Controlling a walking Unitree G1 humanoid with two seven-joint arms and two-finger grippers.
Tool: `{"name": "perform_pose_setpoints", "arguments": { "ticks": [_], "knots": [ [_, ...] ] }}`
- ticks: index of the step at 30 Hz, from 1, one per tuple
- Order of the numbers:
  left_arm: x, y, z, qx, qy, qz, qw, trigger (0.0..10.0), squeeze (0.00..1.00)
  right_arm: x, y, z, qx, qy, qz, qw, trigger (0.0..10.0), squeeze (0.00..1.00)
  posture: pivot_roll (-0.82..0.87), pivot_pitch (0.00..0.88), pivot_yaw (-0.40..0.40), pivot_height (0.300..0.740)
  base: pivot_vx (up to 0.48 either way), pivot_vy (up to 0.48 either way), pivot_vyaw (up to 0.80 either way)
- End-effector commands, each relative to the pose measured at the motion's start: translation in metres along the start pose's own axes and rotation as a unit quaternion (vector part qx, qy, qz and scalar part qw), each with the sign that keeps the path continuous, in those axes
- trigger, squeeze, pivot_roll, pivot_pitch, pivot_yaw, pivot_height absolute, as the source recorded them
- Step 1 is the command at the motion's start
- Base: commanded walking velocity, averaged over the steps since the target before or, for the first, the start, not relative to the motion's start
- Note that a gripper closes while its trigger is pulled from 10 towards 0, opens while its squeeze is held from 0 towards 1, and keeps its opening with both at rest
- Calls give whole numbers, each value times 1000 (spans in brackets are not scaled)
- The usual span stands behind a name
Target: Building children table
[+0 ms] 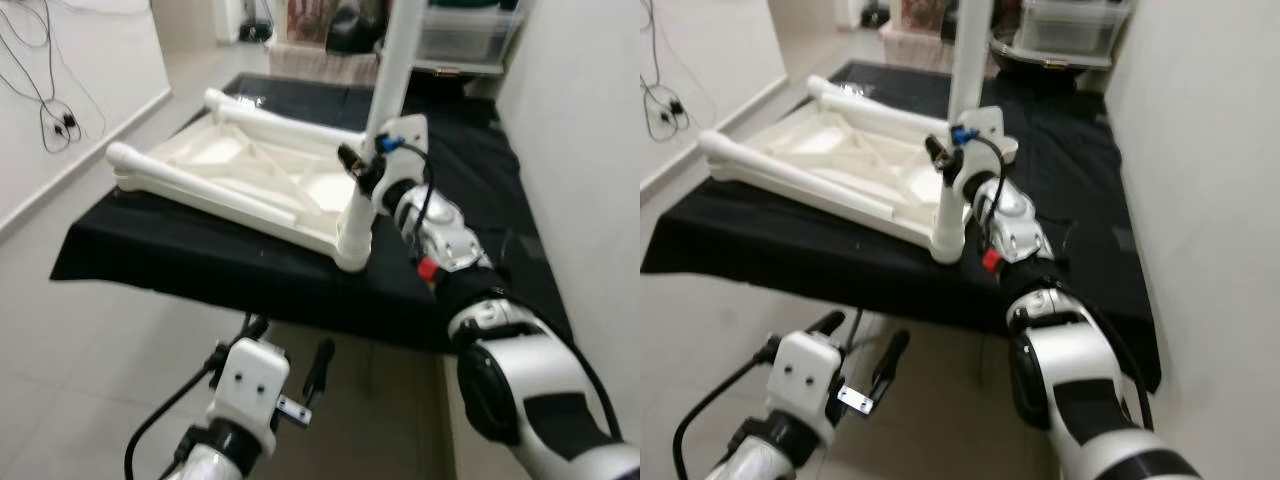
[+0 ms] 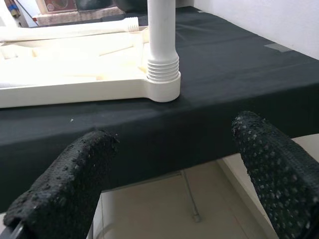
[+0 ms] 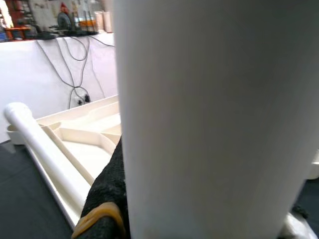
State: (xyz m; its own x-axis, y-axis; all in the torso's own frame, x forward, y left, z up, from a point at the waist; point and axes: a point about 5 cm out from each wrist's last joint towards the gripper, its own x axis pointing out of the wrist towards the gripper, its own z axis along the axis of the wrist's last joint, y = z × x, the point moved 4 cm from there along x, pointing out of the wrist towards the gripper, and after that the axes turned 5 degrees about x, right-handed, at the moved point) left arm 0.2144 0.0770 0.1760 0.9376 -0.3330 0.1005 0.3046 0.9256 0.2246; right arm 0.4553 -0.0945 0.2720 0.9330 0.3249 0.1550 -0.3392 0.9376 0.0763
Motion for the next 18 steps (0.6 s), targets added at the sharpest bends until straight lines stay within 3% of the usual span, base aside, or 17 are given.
{"name": "perform_pose_setpoints", "arguments": {
  "ticks": [1,8,9,18],
  "knots": [
    [-2,0,-3,2,9,0,1000,10000,0,-14,-25,-47,-4,81,-62,995,10000,0,81,168,-76,740,0,0,0],
    [-2,1,-3,2,8,2,1000,10000,0,-12,-33,-39,-23,74,-114,990,10000,0,79,168,-77,740,0,0,0],
    [-1,2,-2,5,6,4,1000,10000,0,-11,-36,-32,-27,68,-145,987,10000,0,80,168,-79,740,0,0,0],
    [1,3,-2,6,4,6,1000,10000,0,-12,-42,-28,-12,58,-211,976,10000,0,80,165,-77,740,0,0,0]
  ]
}}
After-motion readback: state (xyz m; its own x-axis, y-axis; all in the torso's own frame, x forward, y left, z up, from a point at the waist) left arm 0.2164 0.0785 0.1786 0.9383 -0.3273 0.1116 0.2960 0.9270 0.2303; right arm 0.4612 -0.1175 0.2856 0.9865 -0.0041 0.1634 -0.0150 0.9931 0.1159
